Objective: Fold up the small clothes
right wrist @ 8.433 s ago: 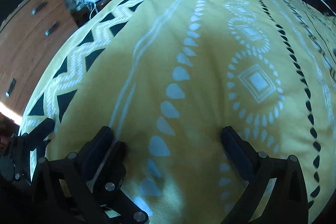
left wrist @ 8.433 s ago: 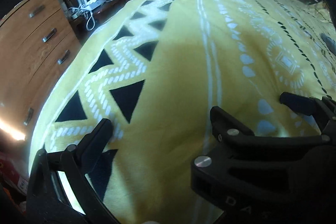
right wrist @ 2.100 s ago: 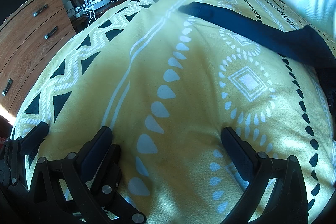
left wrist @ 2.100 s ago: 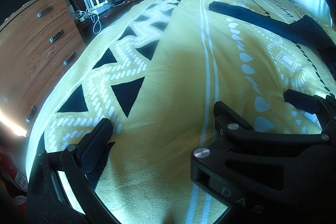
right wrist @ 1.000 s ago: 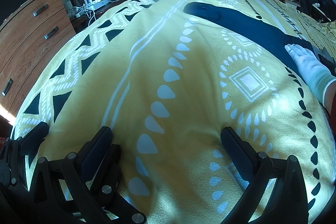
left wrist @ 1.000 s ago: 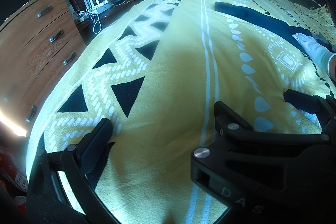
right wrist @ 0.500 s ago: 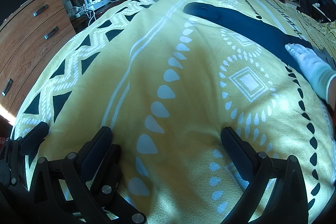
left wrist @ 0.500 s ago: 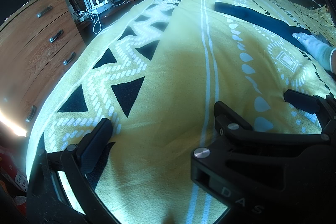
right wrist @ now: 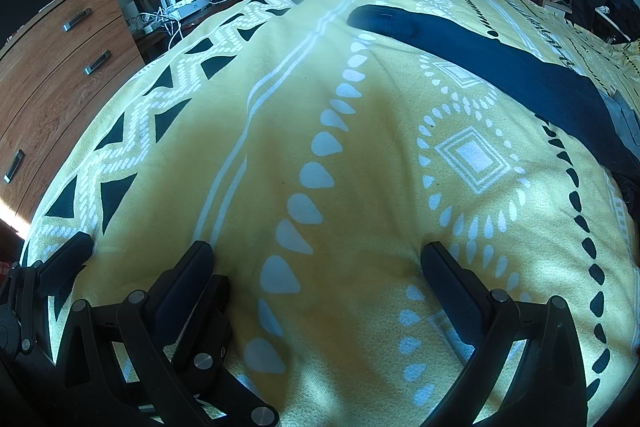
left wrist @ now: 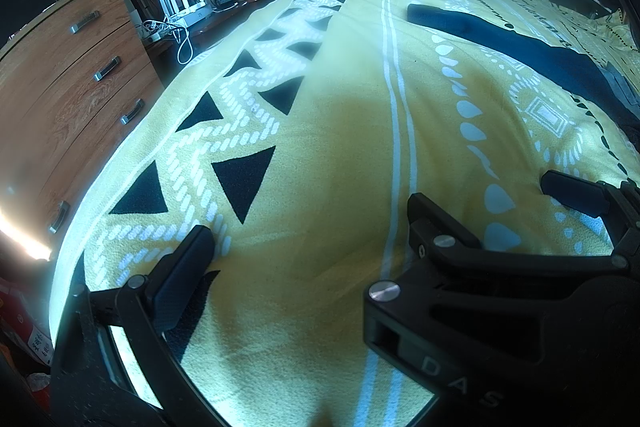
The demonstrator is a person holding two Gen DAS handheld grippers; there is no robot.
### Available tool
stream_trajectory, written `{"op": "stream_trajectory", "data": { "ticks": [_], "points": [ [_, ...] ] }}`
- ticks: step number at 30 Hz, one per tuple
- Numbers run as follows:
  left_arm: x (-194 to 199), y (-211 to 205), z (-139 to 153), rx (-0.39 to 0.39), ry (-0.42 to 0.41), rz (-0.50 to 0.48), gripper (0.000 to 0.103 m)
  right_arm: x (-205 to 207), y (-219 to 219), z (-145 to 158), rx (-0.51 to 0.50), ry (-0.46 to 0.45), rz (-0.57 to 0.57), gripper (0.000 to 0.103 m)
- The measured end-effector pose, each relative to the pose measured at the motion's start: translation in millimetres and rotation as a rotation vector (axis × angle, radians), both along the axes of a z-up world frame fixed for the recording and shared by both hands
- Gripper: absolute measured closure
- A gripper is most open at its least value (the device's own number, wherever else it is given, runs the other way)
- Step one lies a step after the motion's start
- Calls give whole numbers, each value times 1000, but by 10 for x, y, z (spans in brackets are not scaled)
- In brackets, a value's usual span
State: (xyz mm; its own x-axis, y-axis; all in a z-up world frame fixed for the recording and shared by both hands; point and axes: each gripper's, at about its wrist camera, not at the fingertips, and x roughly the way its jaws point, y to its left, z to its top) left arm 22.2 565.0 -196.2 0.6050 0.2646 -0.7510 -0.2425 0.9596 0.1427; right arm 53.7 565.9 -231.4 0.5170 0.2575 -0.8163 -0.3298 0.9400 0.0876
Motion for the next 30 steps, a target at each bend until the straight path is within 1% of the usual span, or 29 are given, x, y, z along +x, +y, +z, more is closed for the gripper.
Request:
{"op": "stream_trajectory", "data": {
  "ticks": [19, 21, 26, 28, 30],
  "points": [
    [3, -1, -3, 0, 1, 2, 0, -6, -2, 7, -1, 0, 0, 0],
    [-8, 0, -5, 0, -9, 0, 0, -13, 0, 10, -3, -2, 0, 0],
    [5, -5, 13, 2, 7, -2, 0, -11, -17, 27, -2, 4, -2, 0],
    [-18, 19, -6, -12, -9, -6, 0, -8, 32, 17, -32, 2, -3, 0],
    [6, 33, -5, -13, 3, -14, 0, 7, 44, 13, -40, 5, -6, 0]
  ]
}}
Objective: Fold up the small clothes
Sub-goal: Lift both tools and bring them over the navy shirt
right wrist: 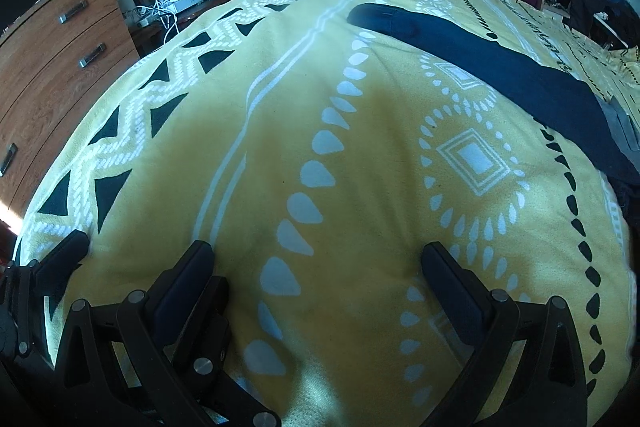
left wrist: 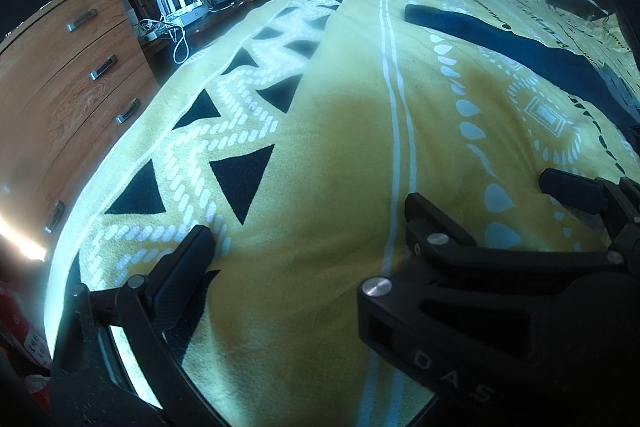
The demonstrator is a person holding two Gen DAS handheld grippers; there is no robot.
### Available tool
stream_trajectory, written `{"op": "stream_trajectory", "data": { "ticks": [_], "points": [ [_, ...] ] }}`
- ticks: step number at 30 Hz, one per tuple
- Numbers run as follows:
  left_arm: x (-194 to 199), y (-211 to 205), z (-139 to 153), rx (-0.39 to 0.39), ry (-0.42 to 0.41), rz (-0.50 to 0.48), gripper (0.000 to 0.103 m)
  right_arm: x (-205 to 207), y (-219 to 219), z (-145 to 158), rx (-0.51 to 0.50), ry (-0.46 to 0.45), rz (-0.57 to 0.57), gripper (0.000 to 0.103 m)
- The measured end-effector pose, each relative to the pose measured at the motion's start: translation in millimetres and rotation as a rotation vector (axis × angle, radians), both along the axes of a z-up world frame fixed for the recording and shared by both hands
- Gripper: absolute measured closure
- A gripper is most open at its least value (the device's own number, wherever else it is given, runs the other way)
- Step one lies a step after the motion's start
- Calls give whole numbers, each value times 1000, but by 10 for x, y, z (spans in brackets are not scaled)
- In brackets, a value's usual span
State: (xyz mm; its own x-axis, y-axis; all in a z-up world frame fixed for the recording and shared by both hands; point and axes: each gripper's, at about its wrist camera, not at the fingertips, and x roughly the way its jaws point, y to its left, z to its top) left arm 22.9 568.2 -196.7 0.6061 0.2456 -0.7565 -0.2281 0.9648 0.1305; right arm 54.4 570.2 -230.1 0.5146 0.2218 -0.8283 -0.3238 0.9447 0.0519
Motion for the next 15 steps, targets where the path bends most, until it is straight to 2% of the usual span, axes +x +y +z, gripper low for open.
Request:
{"op": "stream_trajectory", "data": {
  "ticks": [5, 7, 8, 9, 11, 12, 15],
  "points": [
    [58, 39, -26, -20, 16, -13, 0, 59, 39, -29, -5, -1, -5, 0],
    [80, 36, -4, -12, 21, -15, 0, 113, 61, -27, 3, 8, 25, 0],
    [81, 26, 14, -5, 22, -16, 0, 151, 43, -20, 38, 23, 68, 0],
    [74, 22, 45, 13, 18, -10, 0, 197, -24, 8, 125, 48, 106, 0],
    [-14, 26, 163, 86, -27, 44, 0, 259, -141, 60, 240, 93, 150, 0],
    [-71, 54, 235, 78, -59, 68, 0, 289, -183, 76, 296, 123, 188, 0],
    [-291, 97, 518, -25, -178, 136, 0, 399, -307, 146, 527, 270, 345, 0]
  ]
}}
